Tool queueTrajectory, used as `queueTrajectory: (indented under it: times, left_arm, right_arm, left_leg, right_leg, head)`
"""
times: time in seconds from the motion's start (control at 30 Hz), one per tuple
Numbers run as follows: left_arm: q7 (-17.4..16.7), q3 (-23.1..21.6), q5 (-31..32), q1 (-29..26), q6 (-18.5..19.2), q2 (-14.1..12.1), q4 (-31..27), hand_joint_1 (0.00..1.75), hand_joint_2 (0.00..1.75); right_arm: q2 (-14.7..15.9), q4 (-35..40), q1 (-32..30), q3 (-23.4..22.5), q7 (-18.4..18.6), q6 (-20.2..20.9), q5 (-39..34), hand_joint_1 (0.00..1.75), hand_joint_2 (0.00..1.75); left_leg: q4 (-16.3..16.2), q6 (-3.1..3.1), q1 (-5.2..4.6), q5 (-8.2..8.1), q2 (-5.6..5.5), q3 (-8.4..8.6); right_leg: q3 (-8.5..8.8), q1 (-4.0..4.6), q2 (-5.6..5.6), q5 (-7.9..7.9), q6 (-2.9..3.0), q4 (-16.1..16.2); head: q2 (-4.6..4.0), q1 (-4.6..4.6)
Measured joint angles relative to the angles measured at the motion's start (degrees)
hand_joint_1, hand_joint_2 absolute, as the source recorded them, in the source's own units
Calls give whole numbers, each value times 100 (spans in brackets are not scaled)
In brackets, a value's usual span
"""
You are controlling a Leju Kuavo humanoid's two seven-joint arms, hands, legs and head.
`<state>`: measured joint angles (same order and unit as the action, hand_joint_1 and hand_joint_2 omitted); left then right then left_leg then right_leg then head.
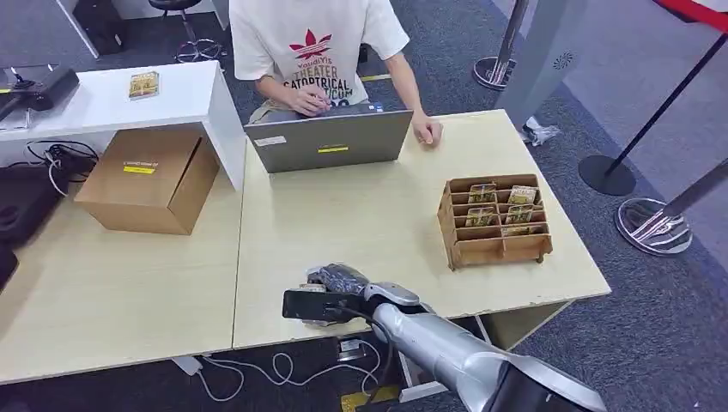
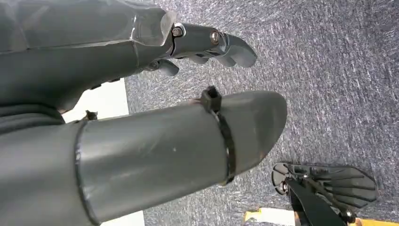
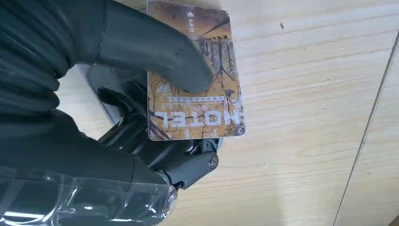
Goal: Pass the card to the sensor for recognition and then transmit it.
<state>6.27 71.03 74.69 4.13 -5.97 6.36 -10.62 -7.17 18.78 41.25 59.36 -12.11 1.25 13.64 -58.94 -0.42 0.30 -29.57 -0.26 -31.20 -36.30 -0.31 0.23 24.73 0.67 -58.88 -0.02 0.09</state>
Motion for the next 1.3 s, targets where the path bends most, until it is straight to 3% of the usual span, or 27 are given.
queueTrajectory:
  times: [0.27,0.47,0.57,0.87,1.07,1.2,1.3]
  left_arm:
    - [0,0,0,0,0,-7,0,0,0]
    - [0,0,-48,1,0,-7,0,0,0]
    - [0,0,-81,-1,0,-7,0,0,0]
    - [-18,7,-264,-3,-65,4,0,0,0]
    - [-18,20,-328,-22,-118,20,0,0,0]
    - [-18,48,-354,-35,-133,28,0,0,0]
    - [-18,55,-356,-35,-138,31,0,0,0]
  right_arm:
    - [2,0,0,-2,-18,7,-2,175,175]
    - [-7,92,-28,-2,-427,302,-46,175,175]
    - [-9,346,-96,-2,-647,505,-131,175,175]
    - [-9,1335,-12,-2,-789,750,-588,175,175]
    - [24,1922,240,-74,-774,623,-829,175,175]
    - [94,2284,456,-312,-776,117,-887,175,175]
    - [146,2461,581,-465,-778,-11,-887,175,175]
  left_leg:
    - [0,0,0,0,0,0]
    - [0,0,1,0,1,-2]
    - [0,0,3,0,0,-4]
    - [0,-1,9,0,1,-4]
    - [0,-2,8,1,1,-3]
    - [0,-2,8,1,1,-3]
    - [0,-2,8,1,1,-2]
  right_leg:
    - [0,0,0,0,0,0]
    - [0,0,3,-1,2,0]
    - [-1,0,1,-1,2,-1]
    - [-1,2,2,-1,2,-1]
    - [-1,2,2,-1,3,-1]
    - [-1,4,2,-1,3,-1]
    - [-1,4,3,-1,3,-1]
  head:
    - [0,0]
    - [0,-2]
    - [0,0]
    - [0,0]
    - [0,0]
    - [0,0]
    - [0,0]
